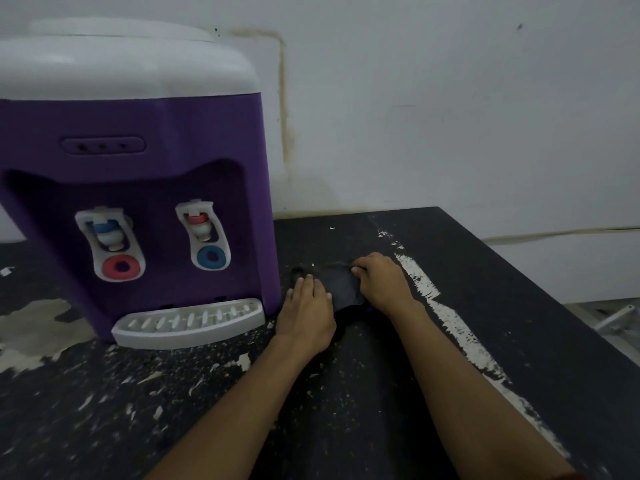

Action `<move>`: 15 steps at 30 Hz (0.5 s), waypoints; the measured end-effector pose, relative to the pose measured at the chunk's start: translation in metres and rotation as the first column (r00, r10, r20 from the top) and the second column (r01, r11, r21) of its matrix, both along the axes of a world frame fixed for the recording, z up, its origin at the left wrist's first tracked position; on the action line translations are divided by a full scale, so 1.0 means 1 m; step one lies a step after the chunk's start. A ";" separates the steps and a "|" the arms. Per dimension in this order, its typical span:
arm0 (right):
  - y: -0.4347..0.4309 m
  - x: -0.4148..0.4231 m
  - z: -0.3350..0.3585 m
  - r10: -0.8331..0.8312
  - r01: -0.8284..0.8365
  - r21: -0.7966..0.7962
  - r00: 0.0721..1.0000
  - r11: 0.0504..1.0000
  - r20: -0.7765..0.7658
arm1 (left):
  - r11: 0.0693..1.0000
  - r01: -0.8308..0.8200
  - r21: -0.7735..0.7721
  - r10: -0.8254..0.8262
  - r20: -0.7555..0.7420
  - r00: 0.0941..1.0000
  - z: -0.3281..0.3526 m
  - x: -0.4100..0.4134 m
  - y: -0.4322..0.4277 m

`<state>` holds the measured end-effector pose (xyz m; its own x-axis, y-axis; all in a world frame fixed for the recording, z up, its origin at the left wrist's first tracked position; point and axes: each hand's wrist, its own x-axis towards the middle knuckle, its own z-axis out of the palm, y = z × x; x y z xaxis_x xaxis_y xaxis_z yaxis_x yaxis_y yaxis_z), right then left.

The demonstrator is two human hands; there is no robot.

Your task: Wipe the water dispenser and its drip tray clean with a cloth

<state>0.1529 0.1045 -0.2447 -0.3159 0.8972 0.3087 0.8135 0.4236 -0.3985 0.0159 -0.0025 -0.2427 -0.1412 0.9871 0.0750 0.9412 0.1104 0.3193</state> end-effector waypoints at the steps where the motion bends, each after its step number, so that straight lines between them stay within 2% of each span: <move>1: -0.004 0.000 0.002 -0.015 0.015 -0.010 0.999 1.000 0.034 | 1.000 0.016 -0.010 -0.016 0.011 1.000 0.001 0.000 -0.002; 3: -0.014 0.001 0.002 -0.040 0.043 -0.029 0.996 0.999 0.076 | 0.999 0.041 0.000 -0.041 0.026 0.999 0.003 0.000 -0.009; 5: -0.026 0.002 0.004 -0.061 0.062 -0.035 0.997 0.997 0.038 | 0.997 0.064 0.034 -0.065 0.048 0.997 0.006 -0.001 -0.019; 10: -0.063 -0.002 0.027 -0.054 0.049 -0.031 0.977 0.998 -0.205 | 0.974 0.124 0.189 -0.146 0.105 0.984 0.020 -0.004 -0.056; 13: -0.088 -0.008 0.049 -0.010 -0.007 -0.042 0.926 0.999 -0.377 | 0.949 0.125 0.289 -0.162 0.105 0.981 0.044 -0.010 -0.081; 15: -0.103 -0.016 0.072 0.042 -0.044 0.005 0.894 0.999 -0.445 | 0.912 0.116 0.393 -0.165 0.094 0.982 0.067 -0.016 -0.097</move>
